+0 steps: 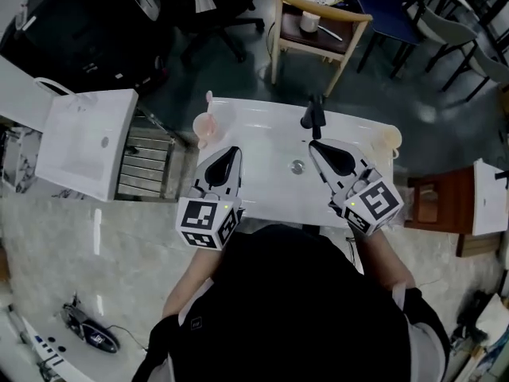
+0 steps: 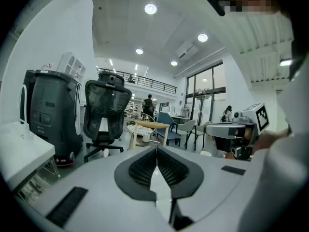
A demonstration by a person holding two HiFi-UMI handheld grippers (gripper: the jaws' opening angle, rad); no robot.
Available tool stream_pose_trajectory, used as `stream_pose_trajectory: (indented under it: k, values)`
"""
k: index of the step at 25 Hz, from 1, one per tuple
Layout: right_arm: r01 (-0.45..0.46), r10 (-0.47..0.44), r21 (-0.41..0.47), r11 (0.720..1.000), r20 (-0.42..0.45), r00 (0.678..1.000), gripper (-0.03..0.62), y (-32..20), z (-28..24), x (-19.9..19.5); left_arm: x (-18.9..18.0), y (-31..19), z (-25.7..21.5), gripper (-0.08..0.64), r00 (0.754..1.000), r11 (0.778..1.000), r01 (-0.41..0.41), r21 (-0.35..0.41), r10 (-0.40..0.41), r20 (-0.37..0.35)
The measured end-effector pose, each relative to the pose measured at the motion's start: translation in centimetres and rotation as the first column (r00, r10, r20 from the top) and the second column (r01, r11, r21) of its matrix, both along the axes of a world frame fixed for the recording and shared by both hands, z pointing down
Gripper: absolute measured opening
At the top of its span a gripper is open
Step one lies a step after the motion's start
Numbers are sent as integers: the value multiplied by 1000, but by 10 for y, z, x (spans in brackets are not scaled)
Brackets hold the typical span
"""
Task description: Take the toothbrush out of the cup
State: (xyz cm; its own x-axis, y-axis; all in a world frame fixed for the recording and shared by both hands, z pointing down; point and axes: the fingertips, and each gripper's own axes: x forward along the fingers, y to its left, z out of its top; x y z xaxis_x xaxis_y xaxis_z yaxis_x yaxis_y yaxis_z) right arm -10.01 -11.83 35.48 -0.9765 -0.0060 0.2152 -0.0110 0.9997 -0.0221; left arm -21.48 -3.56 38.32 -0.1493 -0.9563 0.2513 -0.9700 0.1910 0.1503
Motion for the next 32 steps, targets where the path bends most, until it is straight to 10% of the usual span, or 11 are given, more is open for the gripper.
stream_pose_trajectory:
  k: [9,29,32]
  values:
    - [-49,49,-161,986,-3,999,31,118,9,-147,-140,88,-8,17,992,992,-125,-11,125,-5]
    - [-134,115,-266,955,-86,990,31,91,53,-151,-183,45,31,20,987,984,-156,-80,152,-59]
    - [-156,139,-265,951,-84,987,31,94,55,-158,-189,33,48,161,974,970,-217,-106,209,-82]
